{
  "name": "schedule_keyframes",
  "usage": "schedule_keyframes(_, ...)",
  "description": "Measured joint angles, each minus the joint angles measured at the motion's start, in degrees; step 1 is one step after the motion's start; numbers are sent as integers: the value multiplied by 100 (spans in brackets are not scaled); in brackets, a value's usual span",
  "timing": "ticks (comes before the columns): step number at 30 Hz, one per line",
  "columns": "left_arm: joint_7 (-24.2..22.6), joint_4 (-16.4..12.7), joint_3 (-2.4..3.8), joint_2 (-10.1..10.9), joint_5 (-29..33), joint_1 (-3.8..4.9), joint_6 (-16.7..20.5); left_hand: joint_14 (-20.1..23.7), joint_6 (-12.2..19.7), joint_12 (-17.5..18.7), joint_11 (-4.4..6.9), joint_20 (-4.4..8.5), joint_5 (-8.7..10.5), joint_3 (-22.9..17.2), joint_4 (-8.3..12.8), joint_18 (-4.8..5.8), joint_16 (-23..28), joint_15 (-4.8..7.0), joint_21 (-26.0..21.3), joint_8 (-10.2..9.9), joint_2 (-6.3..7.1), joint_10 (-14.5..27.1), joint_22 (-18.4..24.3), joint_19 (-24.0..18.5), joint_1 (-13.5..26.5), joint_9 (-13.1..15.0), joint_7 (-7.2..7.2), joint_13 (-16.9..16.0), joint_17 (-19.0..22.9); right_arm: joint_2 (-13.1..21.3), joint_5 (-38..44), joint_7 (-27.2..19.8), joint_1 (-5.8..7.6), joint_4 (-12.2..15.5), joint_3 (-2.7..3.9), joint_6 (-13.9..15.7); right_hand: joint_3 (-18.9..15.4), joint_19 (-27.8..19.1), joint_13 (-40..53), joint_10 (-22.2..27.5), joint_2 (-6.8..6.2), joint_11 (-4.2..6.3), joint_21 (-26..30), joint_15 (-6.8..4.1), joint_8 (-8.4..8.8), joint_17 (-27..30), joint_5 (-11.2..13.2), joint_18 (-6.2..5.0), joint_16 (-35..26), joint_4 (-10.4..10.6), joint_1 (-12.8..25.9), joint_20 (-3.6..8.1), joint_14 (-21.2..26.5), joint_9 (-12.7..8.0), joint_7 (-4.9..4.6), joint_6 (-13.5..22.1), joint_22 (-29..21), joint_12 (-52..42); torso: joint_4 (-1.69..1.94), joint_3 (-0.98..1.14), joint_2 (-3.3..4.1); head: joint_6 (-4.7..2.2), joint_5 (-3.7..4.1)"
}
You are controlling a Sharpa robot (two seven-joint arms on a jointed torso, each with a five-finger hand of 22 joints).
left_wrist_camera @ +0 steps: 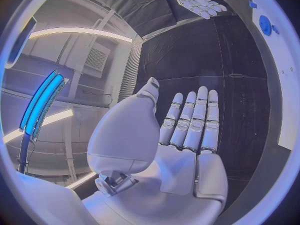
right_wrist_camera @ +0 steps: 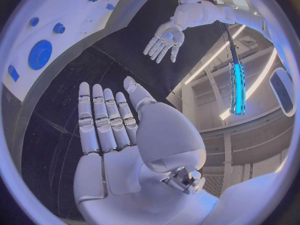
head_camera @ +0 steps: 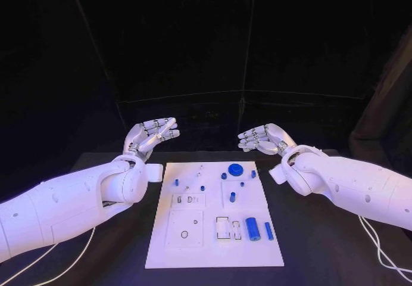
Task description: Assemble the parts on the task board
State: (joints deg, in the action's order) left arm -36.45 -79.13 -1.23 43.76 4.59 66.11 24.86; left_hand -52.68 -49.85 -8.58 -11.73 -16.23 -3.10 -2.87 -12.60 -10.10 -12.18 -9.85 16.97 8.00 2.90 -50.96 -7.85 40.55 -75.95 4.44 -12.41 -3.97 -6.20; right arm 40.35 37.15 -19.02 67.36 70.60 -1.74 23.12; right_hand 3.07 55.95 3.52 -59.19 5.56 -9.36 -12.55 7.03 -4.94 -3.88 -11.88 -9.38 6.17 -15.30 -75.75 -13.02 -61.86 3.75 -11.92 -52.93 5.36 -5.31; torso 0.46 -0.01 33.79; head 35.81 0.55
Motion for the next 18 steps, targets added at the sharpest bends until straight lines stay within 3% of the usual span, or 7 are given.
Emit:
schedule_keyframes(5, 32, -433, -2, 292, -95, 0, -77, -583, -290, -3, 121, 138, 0, 56, 230, -12, -109, 175, 177, 0, -84, -354, -12, 578, -84, -20, -89, 13, -61, -61, 1230, 331, 183, -24, 2, -120, 64, 550, 6, -385, -41, 120, -419, -198, 0, -68, 25, 1, 127, -63, -87, 230, -562, 7, 65, -297, 185, 21, 29, -4, 124, -50, 42)
schedule_keyframes(6, 42, -530, -2, 341, -146, 0, -101, -634, -300, -3, 142, 169, 0, 63, 250, -12, -109, 187, 177, 0, -87, -374, -12, 609, -87, -28, -80, 13, -68, -86, 1542, 440, 230, -24, 4, -150, 128, 1129, 7, -767, -114, 249, -1073, -410, 14, -187, 81, 2, 283, -122, -160, 495, -1198, 7, 129, -560, 527, 84, 37, -8, 157, -60, 51)
schedule_keyframes(8, 59, -666, -2, 400, -234, 0, -139, -708, -343, -3, 141, 188, 0, 81, 299, -12, -109, 215, 177, 0, -87, -454, -1, 690, -87, -39, -59, 12, -81, -121, 1995, 610, 289, -17, 6, -196, 209, 1418, 6, -959, -131, 323, -1557, -550, 50, -303, 87, 1, 416, -122, -161, 641, -1652, 7, 186, -686, 790, 133, 53, -14, 214, -80, 66)
schedule_keyframes(11, 84, -863, -2, 474, -370, 0, -200, -744, -362, 5, 151, 201, 0, 95, 314, -11, -109, 216, 177, 0, -109, -464, 17, 702, -109, -41, -59, 12, -85, -180, 2721, 914, 351, 1, 6, -281, 302, 1566, 11, -1079, -195, 408, -1988, -645, 79, -463, 87, 2, 588, -121, -97, 731, -2071, 6, 226, -727, 1049, 133, 76, -24, 302, -99, 86)
schedule_keyframes(14, 93, -996, -3, 516, -473, -1, -237, -764, -374, 29, 156, 201, 0, 94, 346, -12, -109, 236, 177, -23, -117, -500, 24, 741, -117, -41, -46, 12, -93, -258, 3347, 1176, 391, 1, 6, -387, 382, 1669, 25, -1238, -262, 466, -2338, -715, 79, -646, 87, 2, 809, -121, -30, 792, -2200, 6, 279, -780, 1263, 133, 93, -30, 383, -127, 94)
schedule_keyframes(18, 94, -1124, -6, 531, -570, -5, -257, -826, -402, 37, 170, 221, 0, 86, 385, -12, -109, 237, 177, -39, -163, -526, 35, 788, -108, -49, -58, 12, -103, -370, 4035, 1428, 412, -38, 6, -566, 507, 1750, 25, -1269, -476, 496, -3185, -725, 117, -1124, -9, 2, 1477, -103, 184, 847, -2209, 6, 287, -788, 1966, 162, 115, -37, 487, -148, 120)
